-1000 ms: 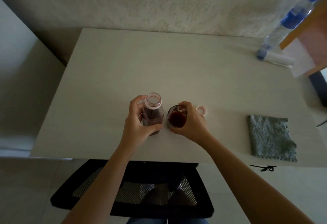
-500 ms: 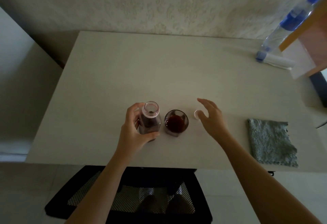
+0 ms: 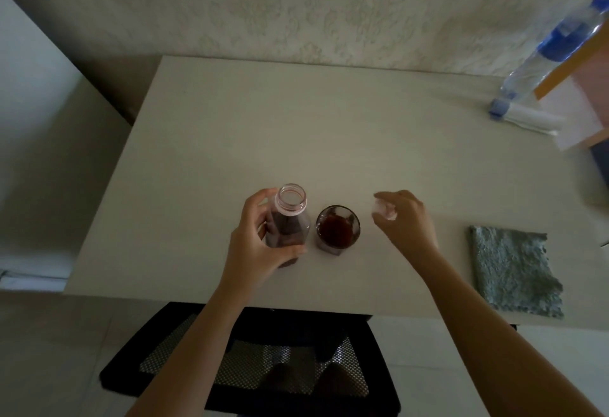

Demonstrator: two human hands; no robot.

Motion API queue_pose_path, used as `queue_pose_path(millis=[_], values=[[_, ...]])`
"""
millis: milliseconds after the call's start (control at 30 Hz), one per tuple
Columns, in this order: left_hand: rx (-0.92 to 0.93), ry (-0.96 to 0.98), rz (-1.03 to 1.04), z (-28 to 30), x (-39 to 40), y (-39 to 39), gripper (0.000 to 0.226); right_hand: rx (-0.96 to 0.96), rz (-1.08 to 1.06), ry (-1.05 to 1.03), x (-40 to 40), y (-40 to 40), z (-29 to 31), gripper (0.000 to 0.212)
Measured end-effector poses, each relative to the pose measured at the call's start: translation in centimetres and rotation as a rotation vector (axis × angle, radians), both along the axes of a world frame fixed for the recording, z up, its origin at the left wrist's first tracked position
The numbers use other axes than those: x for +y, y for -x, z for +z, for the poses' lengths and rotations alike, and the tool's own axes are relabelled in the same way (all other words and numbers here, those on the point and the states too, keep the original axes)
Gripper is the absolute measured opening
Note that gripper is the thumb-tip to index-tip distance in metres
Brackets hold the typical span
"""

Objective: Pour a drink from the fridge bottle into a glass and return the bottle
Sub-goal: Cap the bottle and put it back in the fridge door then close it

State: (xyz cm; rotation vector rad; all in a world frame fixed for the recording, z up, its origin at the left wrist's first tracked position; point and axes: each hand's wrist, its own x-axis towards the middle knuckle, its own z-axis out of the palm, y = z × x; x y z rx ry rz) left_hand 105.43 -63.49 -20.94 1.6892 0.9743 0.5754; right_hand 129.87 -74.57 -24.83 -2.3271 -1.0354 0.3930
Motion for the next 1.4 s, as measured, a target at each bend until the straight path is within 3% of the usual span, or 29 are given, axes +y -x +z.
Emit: queue_pose_path(millis=[133, 367, 600, 800, 900, 1033, 1200, 1300, 1400], values=[[0.02, -0.078, -0.015, 3.1, 0.1, 0.0, 0.093, 0.205, -0.037, -0.327, 1.8, 1.9, 7.5, 0.029], [0.013, -0.333, 0.001, 11.1, 0.2, -1.2, 0.097, 0.644, 0.159, -0.717, 3.8, 6.3, 22.3, 0.03], [-0.066, -0.472, 0.019, 18.7, -0.1, -1.8, 0.1, 0.647, 0.324, -0.923, 3.4, 8.6, 29.3, 0.02], [-0.147, -0.523, -0.004, 21.9, -0.3, -1.4, 0.102, 0.497, 0.417, -0.832, 3.0, 8.1, 31.4, 0.02], [-0.168, -0.464, -0.048, 22.8, -0.1, -1.2, 0.102, 0.33, 0.517, -0.702, 2.6, 7.3, 32.8, 0.026], [-0.165, -0.398, -0.144, 23.6, 0.3, -1.1, 0.102, 0.257, 0.67, -0.636, 2.2, 5.4, 34.3, 0.026], [-0.137, -0.266, -0.283, 24.0, 0.6, -1.1, 0.098, 0.271, 0.863, -0.528, 1.8, 3.6, 35.2, 0.024], [-0.116, -0.217, -0.328, 24.0, 0.7, -1.1, 0.096, 0.316, 0.909, -0.485, 1.9, 3.1, 35.5, 0.02], [-0.129, -0.208, -0.314, 23.8, 0.6, -1.3, 0.101, 0.229, 0.896, -0.441, 2.2, 3.3, 35.7, 0.015]])
